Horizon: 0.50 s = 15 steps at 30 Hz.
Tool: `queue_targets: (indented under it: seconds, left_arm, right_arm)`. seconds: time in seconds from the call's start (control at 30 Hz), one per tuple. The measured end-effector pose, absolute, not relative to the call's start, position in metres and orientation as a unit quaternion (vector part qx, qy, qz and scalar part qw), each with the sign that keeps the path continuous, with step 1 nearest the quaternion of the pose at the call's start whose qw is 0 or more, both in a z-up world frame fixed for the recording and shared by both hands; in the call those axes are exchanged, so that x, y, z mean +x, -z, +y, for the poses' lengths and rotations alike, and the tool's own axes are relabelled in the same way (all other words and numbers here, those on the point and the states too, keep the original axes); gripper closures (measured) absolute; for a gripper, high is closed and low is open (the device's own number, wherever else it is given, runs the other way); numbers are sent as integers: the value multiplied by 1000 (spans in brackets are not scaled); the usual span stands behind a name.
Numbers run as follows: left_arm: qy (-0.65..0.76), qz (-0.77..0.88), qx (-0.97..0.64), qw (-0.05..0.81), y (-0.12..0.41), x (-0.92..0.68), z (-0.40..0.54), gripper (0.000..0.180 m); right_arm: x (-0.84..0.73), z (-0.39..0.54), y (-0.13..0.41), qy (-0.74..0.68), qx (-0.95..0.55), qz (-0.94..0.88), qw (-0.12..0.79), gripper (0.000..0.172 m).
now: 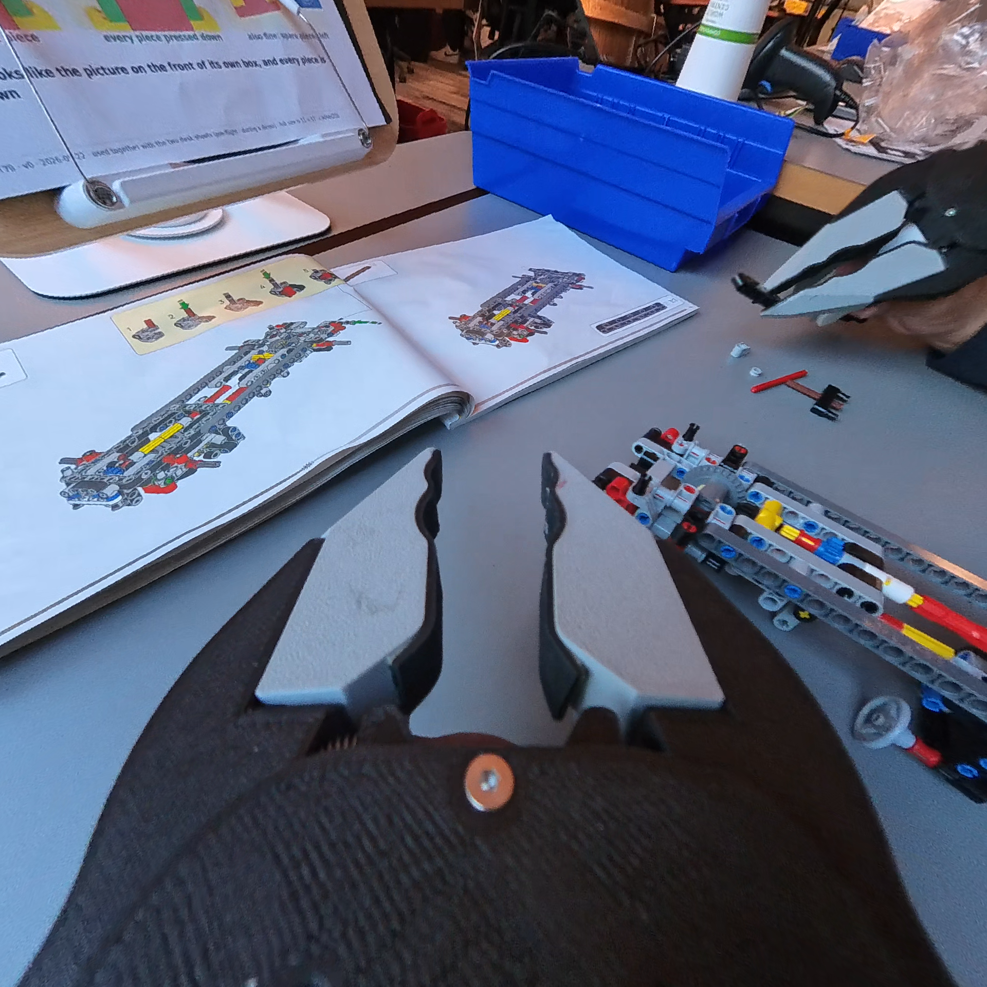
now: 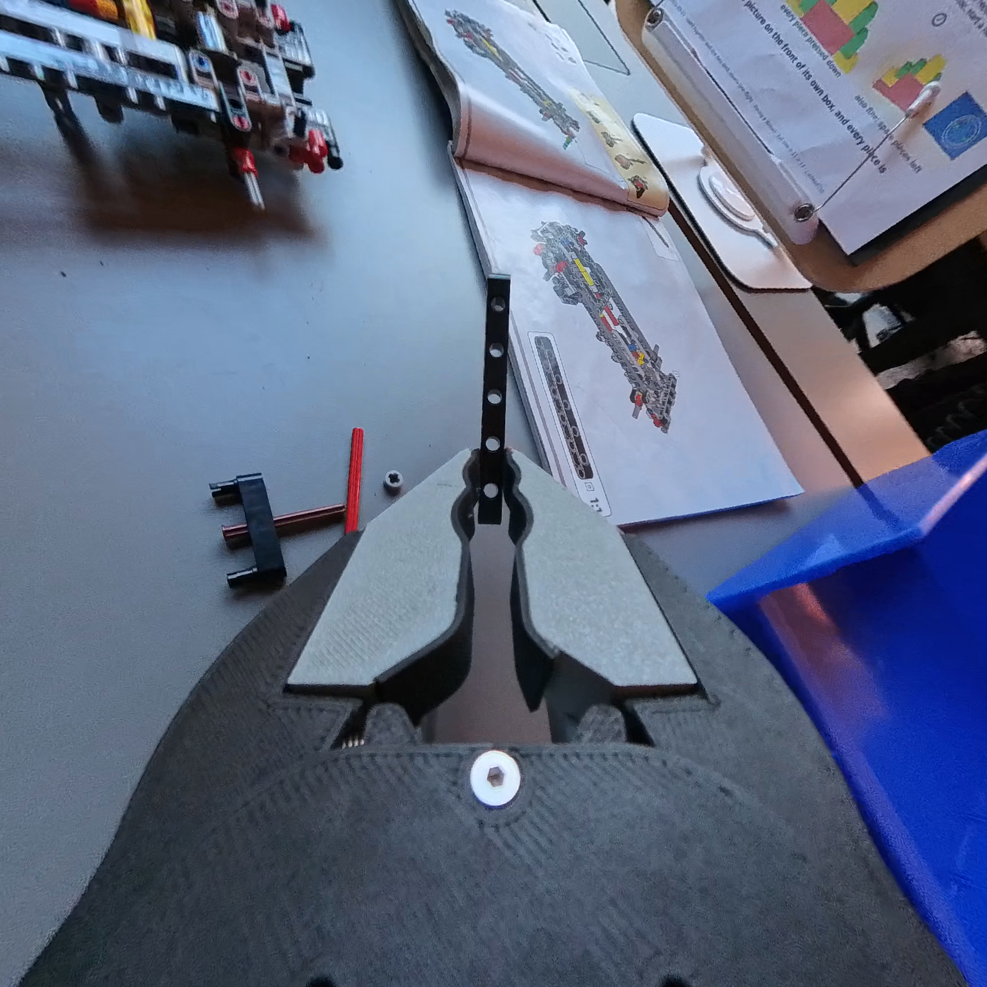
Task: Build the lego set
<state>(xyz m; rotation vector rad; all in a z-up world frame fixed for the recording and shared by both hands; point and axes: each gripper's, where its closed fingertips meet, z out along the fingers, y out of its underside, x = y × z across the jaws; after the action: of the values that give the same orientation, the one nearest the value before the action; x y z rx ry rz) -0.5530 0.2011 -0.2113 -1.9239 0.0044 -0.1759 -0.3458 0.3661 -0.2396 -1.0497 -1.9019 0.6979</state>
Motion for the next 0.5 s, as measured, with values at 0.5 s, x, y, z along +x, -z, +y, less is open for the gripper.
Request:
queue_targets:
  seconds: [0.5]
  left_arm:
    - [72,-6,-825,561,214,-556,202,146]
  right_arm:
    - [-346,359,248,-225,-385,-782,434,166]
